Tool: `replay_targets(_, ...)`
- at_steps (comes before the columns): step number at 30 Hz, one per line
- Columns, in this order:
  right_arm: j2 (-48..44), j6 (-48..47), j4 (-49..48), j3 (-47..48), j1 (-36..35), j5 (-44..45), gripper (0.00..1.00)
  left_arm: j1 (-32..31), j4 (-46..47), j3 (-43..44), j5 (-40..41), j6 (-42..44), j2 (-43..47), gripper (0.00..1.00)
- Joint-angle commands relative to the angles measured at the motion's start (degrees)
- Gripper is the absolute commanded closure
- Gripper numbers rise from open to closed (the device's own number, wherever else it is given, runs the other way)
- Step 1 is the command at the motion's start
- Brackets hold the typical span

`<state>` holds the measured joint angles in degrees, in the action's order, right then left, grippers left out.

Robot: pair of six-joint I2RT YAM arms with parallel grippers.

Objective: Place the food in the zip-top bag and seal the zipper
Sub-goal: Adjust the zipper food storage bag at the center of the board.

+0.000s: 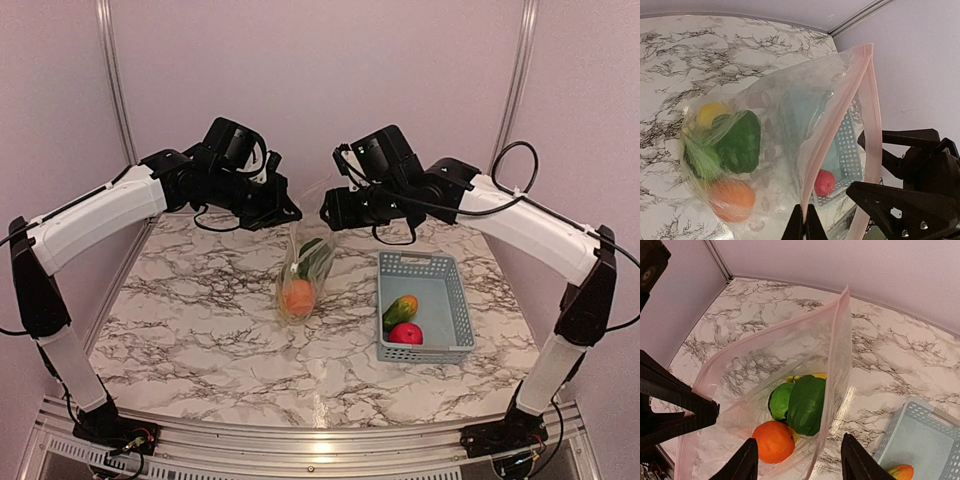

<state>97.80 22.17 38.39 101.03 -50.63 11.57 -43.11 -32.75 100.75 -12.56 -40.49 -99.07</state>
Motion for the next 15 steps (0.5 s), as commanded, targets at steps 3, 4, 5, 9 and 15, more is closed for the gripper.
replay_targets(3,0.67,5.84,8.01,4.92,-0.37,2.96,0.5,0.31,-0.58,0.15,0.78,0.19,1.12,1.0)
replay_targets(4,0.52,5.99,8.16,4.96,-0.42,2.93,0.5,0.24,-0.56,0.08,0.89,0.19,1.22,1.0)
replay_targets(5,0.43,6.06,8.22,4.89,-0.37,2.67,0.5,0.22,-0.56,0.02,1.03,0.19,1.24,1.0)
replay_targets(9,0.2,6.33,8.01,3.81,-0.34,1.44,0.57,0.22,-0.44,-0.41,1.12,0.15,1.54,1.0)
replay_targets(15,1.59,7.28,6.38,3.92,-0.14,-3.21,0.87,0.15,-0.28,-0.36,1.23,1.58,1.73,0.9)
